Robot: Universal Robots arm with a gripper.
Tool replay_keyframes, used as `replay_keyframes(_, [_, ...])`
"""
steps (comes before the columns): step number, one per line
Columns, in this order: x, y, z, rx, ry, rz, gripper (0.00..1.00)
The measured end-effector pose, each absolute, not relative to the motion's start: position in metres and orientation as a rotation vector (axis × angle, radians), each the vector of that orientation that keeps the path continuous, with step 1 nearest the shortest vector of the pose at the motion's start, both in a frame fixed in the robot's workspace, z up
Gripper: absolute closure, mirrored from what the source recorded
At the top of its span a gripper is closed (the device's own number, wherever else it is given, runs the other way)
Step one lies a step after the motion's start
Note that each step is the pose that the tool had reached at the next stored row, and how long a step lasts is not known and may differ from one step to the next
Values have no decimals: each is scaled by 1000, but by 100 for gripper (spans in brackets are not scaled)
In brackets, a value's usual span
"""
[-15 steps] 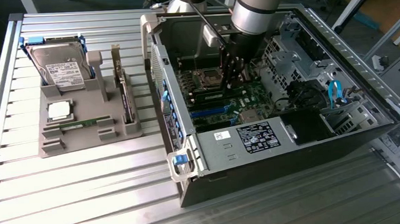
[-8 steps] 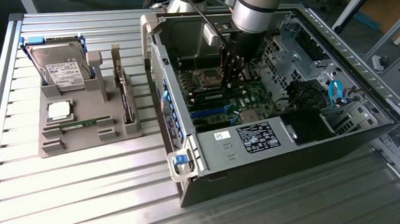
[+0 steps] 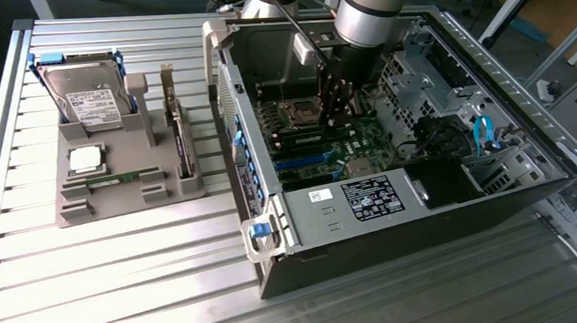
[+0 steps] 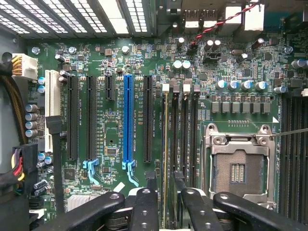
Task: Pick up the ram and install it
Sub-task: 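Insert the ram into the slot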
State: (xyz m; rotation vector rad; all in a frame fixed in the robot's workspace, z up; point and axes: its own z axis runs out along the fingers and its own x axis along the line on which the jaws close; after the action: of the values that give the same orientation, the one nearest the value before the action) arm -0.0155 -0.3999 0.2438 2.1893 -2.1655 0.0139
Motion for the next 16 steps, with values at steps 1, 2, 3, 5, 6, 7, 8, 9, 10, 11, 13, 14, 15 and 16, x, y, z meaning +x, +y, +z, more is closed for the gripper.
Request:
replay_keyframes(1, [-16,-400,244,2189,-2165,14,74])
replay_keyframes(2, [-16,-400,244,2189,-2165,14,74])
replay_keyframes(3, [-16,-400,245,2189,-2165,14,74])
replay_keyframes(5, [-15,-400,246,2189,-2166,14,74])
replay_keyframes(6, [-16,-400,246,2189,-2165,14,74])
replay_keyframes(7, [-15,-400,247,2189,-2165,14,74])
replay_keyframes(8, [-16,-400,247,2189,-2165,14,74])
replay_keyframes(9, [-16,-400,248,2189,-2165,14,74])
replay_keyframes(10, [-16,-400,248,2189,-2165,14,74])
replay_keyframes(11, [-16,-400,249,2189,-2165,14,74])
replay_keyframes(13, [-16,-400,251,2189,-2165,14,74])
replay_keyframes(14, [-16,-400,252,2189,-2165,14,74])
replay_keyframes(15, [-15,-400,253,2189,-2165,14,74])
replay_keyframes(16, [-15,-400,253,2189,-2165,14,74])
